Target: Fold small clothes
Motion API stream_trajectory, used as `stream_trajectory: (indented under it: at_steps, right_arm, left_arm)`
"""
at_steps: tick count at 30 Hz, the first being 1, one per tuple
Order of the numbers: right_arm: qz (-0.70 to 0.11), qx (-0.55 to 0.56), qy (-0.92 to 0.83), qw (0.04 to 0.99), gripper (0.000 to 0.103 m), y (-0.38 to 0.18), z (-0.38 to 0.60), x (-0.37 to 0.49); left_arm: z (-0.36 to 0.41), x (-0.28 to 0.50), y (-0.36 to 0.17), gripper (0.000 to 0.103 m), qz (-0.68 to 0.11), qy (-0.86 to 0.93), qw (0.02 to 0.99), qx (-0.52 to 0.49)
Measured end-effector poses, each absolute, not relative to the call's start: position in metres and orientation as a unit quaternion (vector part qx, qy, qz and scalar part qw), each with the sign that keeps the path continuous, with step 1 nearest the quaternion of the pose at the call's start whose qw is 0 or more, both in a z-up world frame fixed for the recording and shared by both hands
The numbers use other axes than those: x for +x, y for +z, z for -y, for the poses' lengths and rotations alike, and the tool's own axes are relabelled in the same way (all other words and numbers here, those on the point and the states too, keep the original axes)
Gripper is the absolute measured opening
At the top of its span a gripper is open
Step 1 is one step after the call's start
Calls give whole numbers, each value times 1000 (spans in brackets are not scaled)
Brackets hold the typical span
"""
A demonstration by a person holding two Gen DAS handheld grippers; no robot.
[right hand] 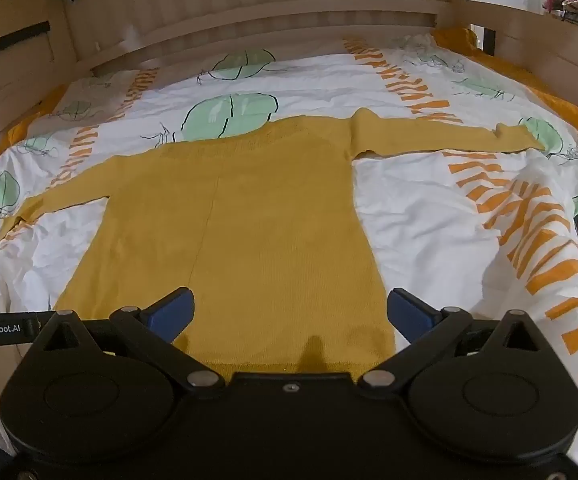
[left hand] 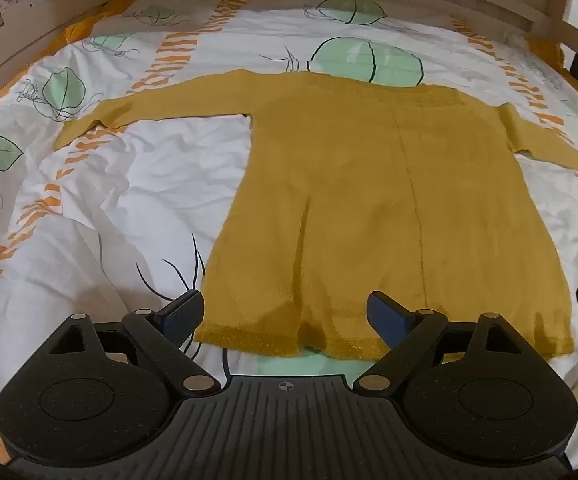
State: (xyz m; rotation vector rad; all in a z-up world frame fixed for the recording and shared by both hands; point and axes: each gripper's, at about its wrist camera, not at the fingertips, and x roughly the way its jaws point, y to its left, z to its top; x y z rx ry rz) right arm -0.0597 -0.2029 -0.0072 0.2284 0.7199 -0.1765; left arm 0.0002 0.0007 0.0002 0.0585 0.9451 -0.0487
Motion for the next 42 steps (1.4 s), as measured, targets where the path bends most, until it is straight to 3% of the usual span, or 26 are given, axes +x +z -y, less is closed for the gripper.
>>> stream_trajectory:
  at_steps: [42]
  right_arm:
    - [-373,140,-65,915,102,-17,200,-57]
  left_arm:
    - [5,-1,-5,89,-468,-23,883,32]
